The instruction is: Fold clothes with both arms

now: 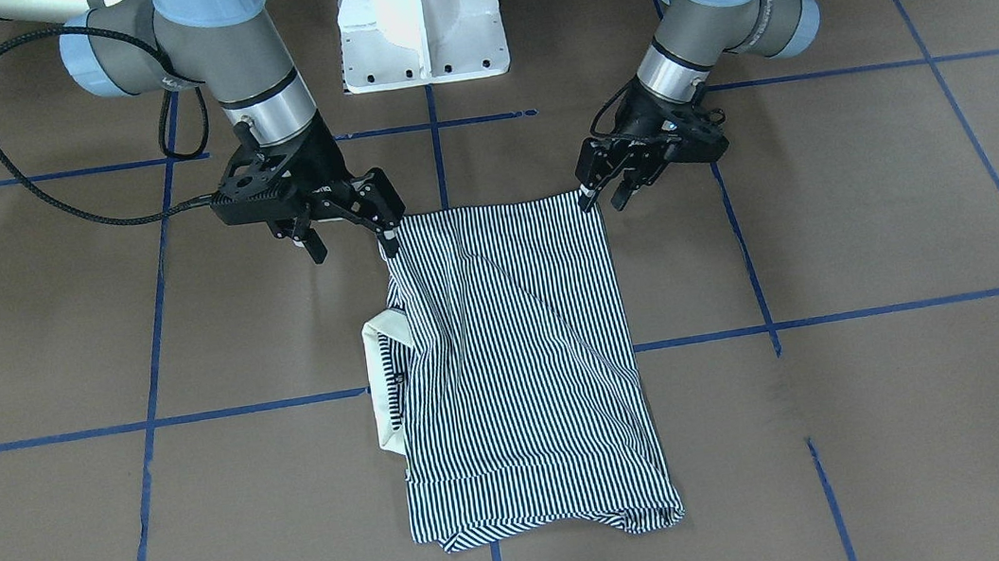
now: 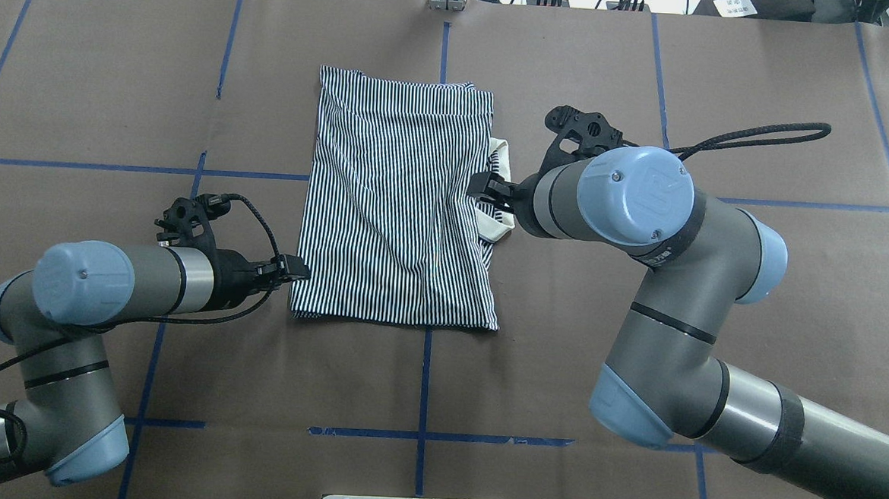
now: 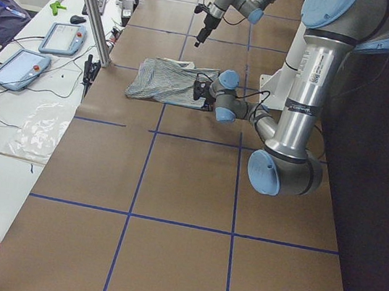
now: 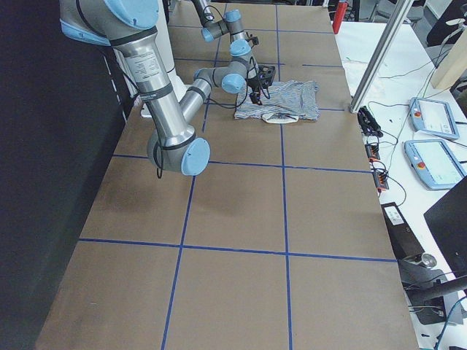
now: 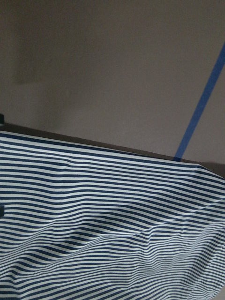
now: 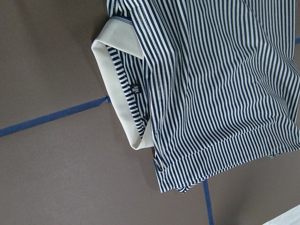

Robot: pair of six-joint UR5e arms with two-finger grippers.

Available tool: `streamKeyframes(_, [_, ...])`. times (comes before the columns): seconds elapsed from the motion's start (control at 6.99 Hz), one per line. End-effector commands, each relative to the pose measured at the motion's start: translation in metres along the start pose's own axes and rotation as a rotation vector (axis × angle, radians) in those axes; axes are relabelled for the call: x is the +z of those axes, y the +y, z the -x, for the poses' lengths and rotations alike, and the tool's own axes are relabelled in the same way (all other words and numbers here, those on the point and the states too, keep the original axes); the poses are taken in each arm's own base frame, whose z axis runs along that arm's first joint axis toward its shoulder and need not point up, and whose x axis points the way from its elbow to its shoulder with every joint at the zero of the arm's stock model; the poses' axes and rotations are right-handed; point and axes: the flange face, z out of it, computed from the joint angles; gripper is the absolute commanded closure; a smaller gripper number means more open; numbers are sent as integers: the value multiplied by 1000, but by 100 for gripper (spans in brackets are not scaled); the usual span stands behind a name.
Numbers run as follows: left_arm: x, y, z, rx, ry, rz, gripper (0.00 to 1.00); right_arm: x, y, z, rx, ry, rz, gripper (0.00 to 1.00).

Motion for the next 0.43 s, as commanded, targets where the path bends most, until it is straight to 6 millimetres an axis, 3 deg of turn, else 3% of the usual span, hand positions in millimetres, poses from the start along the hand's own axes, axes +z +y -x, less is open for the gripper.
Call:
streamKeyframes(0.0, [12,14,-1,-24,-12,8,40,1,0,0,1,1,0,0])
streamKeyframes(0.29, [14,15,0,-25,-16,6,41,1,0,0,0,1,0,0])
